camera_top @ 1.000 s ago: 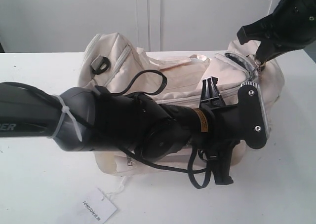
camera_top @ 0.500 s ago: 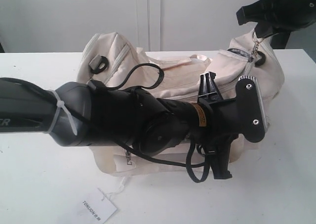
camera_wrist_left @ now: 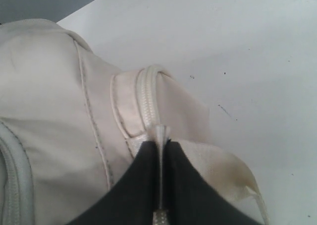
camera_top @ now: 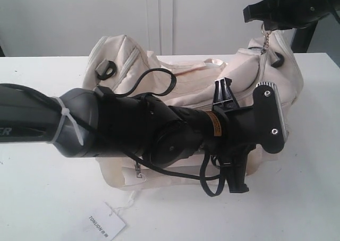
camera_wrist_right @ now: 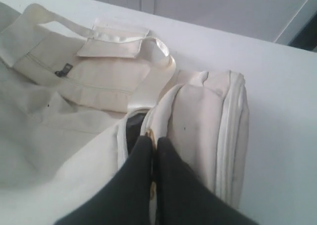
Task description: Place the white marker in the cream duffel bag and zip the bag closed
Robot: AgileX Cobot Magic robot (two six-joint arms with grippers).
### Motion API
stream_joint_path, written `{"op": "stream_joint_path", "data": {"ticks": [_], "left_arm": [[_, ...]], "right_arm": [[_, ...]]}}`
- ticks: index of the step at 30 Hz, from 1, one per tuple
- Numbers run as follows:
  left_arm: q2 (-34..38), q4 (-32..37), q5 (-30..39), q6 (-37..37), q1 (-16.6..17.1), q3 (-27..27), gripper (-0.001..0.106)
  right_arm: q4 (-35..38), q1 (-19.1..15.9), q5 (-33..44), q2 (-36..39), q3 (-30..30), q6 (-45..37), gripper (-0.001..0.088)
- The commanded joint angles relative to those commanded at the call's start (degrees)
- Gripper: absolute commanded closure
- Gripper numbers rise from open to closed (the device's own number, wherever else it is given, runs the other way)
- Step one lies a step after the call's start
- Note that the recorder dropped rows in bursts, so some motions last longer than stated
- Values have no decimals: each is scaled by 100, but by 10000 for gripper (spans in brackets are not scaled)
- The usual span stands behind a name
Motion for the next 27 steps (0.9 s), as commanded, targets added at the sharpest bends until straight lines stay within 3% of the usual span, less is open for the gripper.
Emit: {"op": "stream_joint_path", "data": {"ticks": [14, 22, 27], "left_arm": [[0, 0, 146, 0, 0, 0, 1053], [0, 0, 146, 0, 0, 0, 1053], [0, 0, 138, 0, 0, 0, 1053]], "right_arm": [[0, 0, -618, 388, 0, 12, 868], [101, 0, 259, 393, 0, 633, 868], [987, 0, 820, 393, 0, 583, 868]]}}
